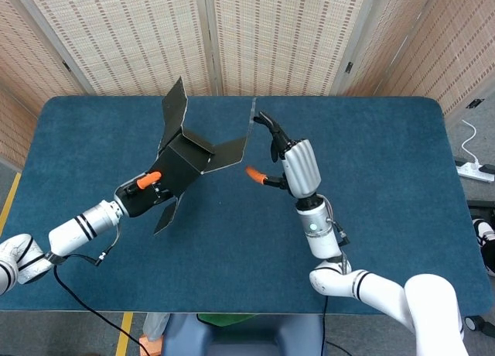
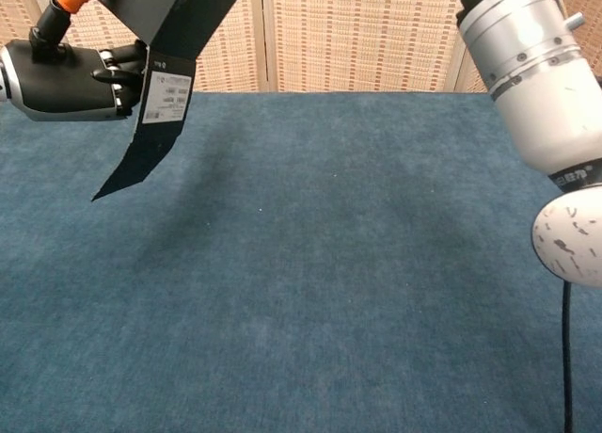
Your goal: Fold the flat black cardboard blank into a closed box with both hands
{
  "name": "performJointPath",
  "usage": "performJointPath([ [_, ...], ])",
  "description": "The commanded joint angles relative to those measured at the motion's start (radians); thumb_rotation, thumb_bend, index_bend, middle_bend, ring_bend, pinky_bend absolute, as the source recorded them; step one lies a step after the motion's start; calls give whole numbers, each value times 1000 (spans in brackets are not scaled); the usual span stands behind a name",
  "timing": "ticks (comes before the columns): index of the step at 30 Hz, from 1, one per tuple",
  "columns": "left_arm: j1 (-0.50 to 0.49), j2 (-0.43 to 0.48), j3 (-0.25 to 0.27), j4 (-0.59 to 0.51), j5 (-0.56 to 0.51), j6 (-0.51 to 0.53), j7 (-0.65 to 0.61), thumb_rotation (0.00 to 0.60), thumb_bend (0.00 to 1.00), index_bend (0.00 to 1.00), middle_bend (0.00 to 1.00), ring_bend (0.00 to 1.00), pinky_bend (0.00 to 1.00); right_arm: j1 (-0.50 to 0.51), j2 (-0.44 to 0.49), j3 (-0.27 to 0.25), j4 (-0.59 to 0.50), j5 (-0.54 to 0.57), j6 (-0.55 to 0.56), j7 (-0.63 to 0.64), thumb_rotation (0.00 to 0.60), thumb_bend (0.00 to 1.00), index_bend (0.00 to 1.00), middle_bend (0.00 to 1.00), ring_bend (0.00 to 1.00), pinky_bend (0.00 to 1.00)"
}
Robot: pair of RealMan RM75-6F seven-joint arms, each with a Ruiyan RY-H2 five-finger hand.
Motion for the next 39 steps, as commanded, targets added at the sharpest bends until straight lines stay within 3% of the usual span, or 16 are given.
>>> performJointPath([
  [1, -14, 1, 8, -31, 5, -5, 43, 600, 237, 333, 315, 577, 845, 31, -20, 15, 17, -5, -8, -10, 600, 48, 68, 267, 749, 1000],
  [19, -1, -15, 25, -59, -8, -5, 363, 600, 237, 333, 315, 576, 843, 78, -24, -4, 19, -36, -26, -59, 600, 48, 260, 401, 785, 1000],
  [27, 5, -44, 38, 13, -3, -16, 495, 600, 240, 338, 320, 576, 842, 62, 65, -62, -39, -69, -82, -79, 600, 27, 229, 327, 784, 1000],
  [34, 2, -57, 48, 43, -8, -47, 606, 600, 241, 342, 324, 576, 840, 53, 130, -78, -102, -77, -112, -141, 600, 0, 116, 275, 781, 1000],
  [39, -5, -51, 50, 32, -16, -70, 659, 600, 242, 344, 326, 576, 839, 54, 138, -89, -120, -82, -126, -164, 600, 0, 108, 272, 781, 1000],
])
